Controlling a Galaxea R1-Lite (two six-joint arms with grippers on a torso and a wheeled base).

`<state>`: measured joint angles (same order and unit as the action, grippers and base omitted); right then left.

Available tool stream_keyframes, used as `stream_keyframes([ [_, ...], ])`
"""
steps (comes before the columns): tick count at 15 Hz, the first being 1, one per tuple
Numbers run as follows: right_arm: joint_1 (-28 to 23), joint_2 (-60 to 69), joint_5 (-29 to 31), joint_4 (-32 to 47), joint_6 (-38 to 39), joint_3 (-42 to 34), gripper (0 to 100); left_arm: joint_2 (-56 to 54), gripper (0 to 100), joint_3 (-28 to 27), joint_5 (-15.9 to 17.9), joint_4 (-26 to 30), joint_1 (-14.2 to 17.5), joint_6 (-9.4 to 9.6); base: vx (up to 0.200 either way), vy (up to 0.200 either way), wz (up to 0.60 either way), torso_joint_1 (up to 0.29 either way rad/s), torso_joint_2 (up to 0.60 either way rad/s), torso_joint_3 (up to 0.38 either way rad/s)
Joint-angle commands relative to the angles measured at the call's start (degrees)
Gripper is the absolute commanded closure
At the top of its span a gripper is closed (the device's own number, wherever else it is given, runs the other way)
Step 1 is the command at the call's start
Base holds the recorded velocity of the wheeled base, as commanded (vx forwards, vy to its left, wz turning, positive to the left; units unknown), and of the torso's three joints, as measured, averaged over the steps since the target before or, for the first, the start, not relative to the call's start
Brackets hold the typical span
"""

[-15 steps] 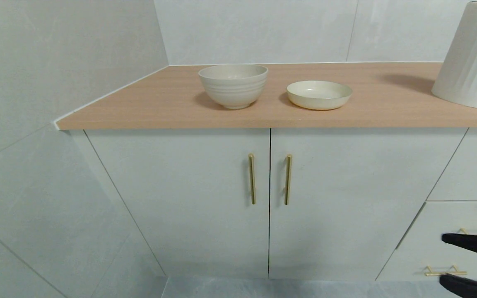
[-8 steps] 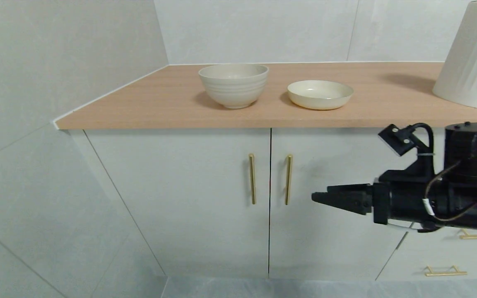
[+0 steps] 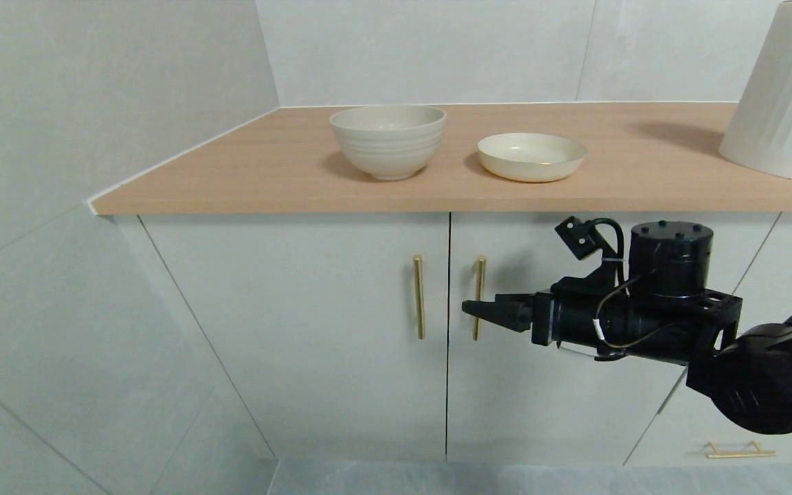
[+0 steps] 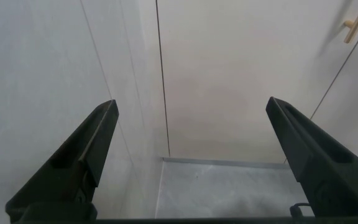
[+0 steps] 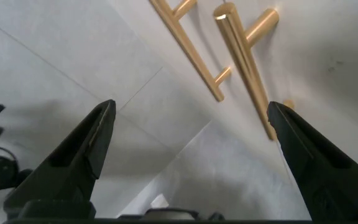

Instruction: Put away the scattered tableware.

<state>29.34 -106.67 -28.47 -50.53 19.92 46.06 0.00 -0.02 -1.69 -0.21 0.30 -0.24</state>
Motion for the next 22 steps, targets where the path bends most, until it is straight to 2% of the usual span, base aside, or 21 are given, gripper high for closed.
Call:
stream_keyframes([
  [1,0.5,-3.1,0.1,-1.9,0.0,0.4,0,0.0,0,0.0,0.0,-0.1,0.0,-0.02,0.0,0.0,0.0,0.0,0.0,0.0],
  [8,2.0,-7.7,3.8,-9.7,-0.1,0.6,0,0.0,0,0.0,-0.1,-0.1,0.0,-0.02,0.0,0.0,0.0,0.0,0.0,0.0],
  [17,4.9,-7.6,3.8,-11.0,0.2,-0.4,0,0.0,0,0.0,0.0,-0.1,0.0,-0.02,0.0,0.0,0.0,0.0,0.0,0.0],
  [20,6.4,-5.7,3.6,-11.1,0.5,-3.3,0,0.0,0,0.0,-0.1,-0.1,0.0,-0.02,0.0,0.0,0.0,0.0,0.0,0.0],
  [22,7.2,-2.2,3.4,-11.5,0.5,-7.8,0,0.0,0,0.0,-0.1,0.0,0.0,-0.02,0.0,0.0,0.0,0.0,0.0,0.0],
])
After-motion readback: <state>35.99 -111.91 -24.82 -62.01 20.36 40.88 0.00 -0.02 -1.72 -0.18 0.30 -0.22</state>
